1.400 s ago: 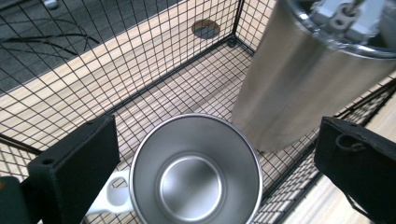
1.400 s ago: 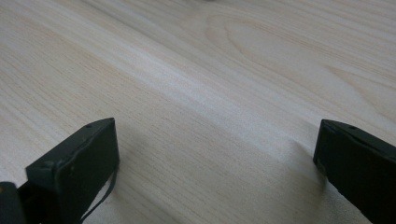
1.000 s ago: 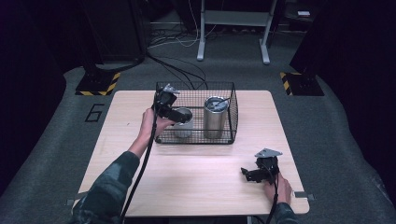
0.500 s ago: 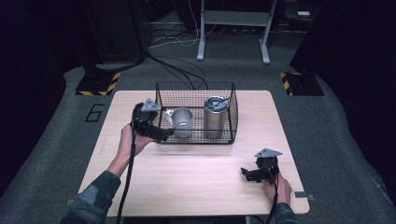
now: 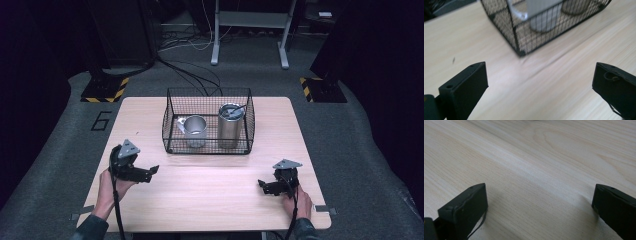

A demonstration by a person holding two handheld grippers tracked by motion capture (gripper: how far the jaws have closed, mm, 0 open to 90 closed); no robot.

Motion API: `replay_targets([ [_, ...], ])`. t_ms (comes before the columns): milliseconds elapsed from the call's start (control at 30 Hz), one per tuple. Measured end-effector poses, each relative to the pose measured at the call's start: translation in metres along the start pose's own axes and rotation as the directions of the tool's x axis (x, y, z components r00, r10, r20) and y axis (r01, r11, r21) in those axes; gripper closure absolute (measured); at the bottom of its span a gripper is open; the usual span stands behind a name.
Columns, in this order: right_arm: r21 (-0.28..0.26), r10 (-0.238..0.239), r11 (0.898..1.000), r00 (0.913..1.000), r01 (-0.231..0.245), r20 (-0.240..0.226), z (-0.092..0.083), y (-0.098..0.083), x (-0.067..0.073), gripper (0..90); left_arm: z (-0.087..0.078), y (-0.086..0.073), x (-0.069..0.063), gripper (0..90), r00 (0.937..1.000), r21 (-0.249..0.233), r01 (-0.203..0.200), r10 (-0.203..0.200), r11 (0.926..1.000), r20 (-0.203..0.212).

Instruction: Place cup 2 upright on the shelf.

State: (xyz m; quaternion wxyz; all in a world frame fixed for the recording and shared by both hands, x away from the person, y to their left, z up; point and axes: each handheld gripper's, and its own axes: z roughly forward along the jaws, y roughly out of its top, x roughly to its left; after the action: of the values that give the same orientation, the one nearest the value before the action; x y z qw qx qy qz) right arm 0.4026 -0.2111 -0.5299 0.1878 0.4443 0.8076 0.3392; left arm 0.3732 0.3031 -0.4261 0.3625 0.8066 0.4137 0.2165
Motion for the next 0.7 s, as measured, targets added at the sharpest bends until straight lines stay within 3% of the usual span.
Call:
replay_targets([
  [167, 0.0, 0.0, 1.0, 1.0, 0.0, 0.0, 0.0, 0.0, 0.0, 0.0, 0.004, -0.042, 0.012, 0.1, 0.997, 0.046, 0.076, -0.075, 0.9961, -0.02],
  [300, 0.0, 0.0, 1.0, 1.0, 0.0, 0.0, 0.0, 0.0, 0.0, 0.0, 0.008, -0.065, 0.021, 0.1, 0.9906, 0.046, 0.134, -0.132, 0.9899, -0.034],
  [433, 0.0, 0.001, 1.0, 1.0, -0.001, 0.0, 0.0, 0.0, 0.0, 0.0, 0.016, -0.087, 0.029, 0.0, 0.9876, 0.076, 0.146, -0.141, 0.9864, -0.069],
  [500, 0.0, 0.001, 1.0, 1.0, -0.001, 0.0, 0.0, 0.0, 0.0, 0.0, 0.018, -0.096, 0.032, 0.0, 0.9823, 0.048, 0.18, -0.176, 0.9826, -0.062],
  [600, -0.001, -0.001, 1.0, 1.0, 0.001, 0.0, 0.0, 0.0, 0.0, 0.0, 0.023, -0.103, 0.036, 0.0, 0.9823, 0.038, 0.172, -0.169, 0.9843, -0.082],
  [700, 0.0, 0.0, 1.0, 1.0, 0.0, 0.0, 0.0, 0.0, 0.0, 0.0, 0.028, -0.107, 0.039, 0.0, 0.9823, 0.061, 0.17, -0.164, 0.9836, -0.091],
])
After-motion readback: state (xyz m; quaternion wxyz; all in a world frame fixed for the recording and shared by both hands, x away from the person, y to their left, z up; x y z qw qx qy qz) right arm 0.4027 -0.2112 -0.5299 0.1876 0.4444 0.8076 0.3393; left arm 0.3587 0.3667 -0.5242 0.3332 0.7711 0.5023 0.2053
